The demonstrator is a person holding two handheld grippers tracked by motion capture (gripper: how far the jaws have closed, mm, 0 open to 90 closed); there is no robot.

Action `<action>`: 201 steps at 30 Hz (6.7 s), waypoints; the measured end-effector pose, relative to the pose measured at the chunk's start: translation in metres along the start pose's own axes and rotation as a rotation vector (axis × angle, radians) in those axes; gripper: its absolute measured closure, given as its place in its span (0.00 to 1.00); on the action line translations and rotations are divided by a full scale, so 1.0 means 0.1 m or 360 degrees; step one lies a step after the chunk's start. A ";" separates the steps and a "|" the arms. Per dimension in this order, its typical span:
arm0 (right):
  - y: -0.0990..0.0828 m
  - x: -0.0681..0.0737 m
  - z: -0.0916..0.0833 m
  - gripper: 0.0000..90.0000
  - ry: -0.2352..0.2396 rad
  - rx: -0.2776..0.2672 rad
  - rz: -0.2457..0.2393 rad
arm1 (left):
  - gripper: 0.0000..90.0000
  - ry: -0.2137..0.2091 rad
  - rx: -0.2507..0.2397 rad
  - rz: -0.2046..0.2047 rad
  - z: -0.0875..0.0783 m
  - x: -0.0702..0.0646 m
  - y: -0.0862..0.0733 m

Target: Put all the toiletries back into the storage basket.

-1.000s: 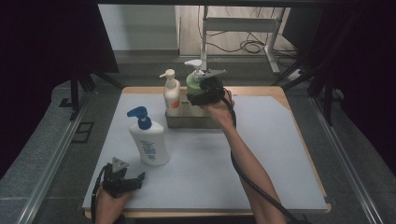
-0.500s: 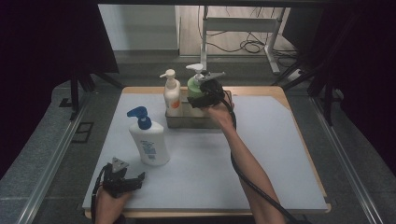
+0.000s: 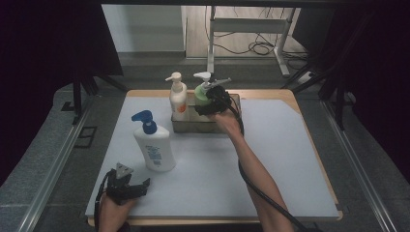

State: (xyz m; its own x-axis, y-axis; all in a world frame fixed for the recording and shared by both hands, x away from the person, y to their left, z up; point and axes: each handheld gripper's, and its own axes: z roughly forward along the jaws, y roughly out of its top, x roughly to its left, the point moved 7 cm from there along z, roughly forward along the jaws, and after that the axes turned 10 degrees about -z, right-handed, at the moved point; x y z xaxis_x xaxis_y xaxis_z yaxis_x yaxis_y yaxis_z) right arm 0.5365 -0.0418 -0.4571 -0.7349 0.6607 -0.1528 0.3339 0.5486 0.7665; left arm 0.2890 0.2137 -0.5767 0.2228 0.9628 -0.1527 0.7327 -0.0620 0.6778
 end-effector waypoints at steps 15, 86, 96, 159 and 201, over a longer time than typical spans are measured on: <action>-0.04 -0.03 0.06 0.13 0.0053 0.0027 0.0030 | 0.13 0.0000 0.0000 -0.0001 0.00 0.00 0.00; -0.67 -0.36 -0.14 0.99 0.0025 0.0116 0.0188 | 0.13 0.0001 -0.0001 0.0000 0.00 0.00 0.00; -0.68 -0.33 0.02 0.99 0.0030 0.0178 0.0206 | 0.13 0.0002 0.0005 0.0006 0.00 0.00 0.00; -0.54 -0.11 0.06 0.88 0.0078 0.0167 0.0125 | 0.13 0.0002 -0.0001 -0.0001 0.00 0.00 0.00; -0.63 0.10 -0.62 0.17 0.0147 0.0045 -0.0089 | 0.13 0.0002 0.0000 -0.0002 0.00 0.00 0.00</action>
State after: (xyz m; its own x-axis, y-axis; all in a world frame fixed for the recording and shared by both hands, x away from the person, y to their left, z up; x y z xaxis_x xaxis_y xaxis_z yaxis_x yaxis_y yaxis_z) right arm 0.4718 -0.1017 -0.4686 -0.8037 0.5793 -0.1356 0.3065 0.5985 0.7402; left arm 0.2890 0.2134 -0.5767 0.2212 0.9632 -0.1525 0.7328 -0.0610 0.6777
